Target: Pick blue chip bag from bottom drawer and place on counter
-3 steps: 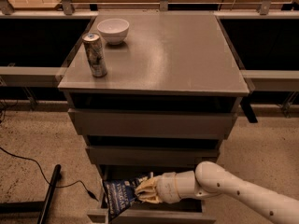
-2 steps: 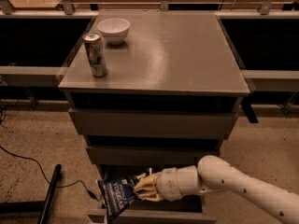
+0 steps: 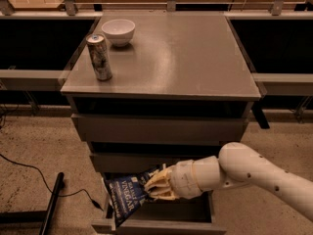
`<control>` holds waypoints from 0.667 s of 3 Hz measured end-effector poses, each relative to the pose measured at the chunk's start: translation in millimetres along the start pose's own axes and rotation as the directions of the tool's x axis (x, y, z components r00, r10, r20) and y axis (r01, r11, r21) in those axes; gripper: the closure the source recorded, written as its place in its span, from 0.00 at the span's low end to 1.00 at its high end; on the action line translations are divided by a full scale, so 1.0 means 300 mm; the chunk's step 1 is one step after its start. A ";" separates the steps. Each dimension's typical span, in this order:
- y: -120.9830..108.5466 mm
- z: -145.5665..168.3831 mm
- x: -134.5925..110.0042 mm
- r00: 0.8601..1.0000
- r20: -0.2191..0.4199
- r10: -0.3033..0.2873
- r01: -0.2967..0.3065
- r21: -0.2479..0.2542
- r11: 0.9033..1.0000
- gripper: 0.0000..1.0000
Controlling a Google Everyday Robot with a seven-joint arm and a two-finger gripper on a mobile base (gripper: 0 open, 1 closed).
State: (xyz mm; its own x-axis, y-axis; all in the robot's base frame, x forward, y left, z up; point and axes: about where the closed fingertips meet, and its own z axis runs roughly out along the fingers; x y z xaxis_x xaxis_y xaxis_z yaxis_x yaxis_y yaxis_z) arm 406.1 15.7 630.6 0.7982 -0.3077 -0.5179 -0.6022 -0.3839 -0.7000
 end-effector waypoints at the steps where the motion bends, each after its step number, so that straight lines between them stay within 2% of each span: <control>1: -0.120 -0.176 -0.019 0.998 -0.054 0.022 -0.019 0.065 0.998 1.00; 2: -0.124 -0.186 -0.018 0.998 -0.058 0.023 -0.019 0.073 0.997 1.00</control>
Offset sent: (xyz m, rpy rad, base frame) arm 0.0130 -0.0249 0.0456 0.0159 -0.0169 -0.0672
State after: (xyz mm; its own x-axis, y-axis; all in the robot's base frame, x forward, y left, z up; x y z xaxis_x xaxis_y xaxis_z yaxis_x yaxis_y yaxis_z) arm 423.4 -16.9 686.9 0.7815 -0.3669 -0.5045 -0.6146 -0.3138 -0.7238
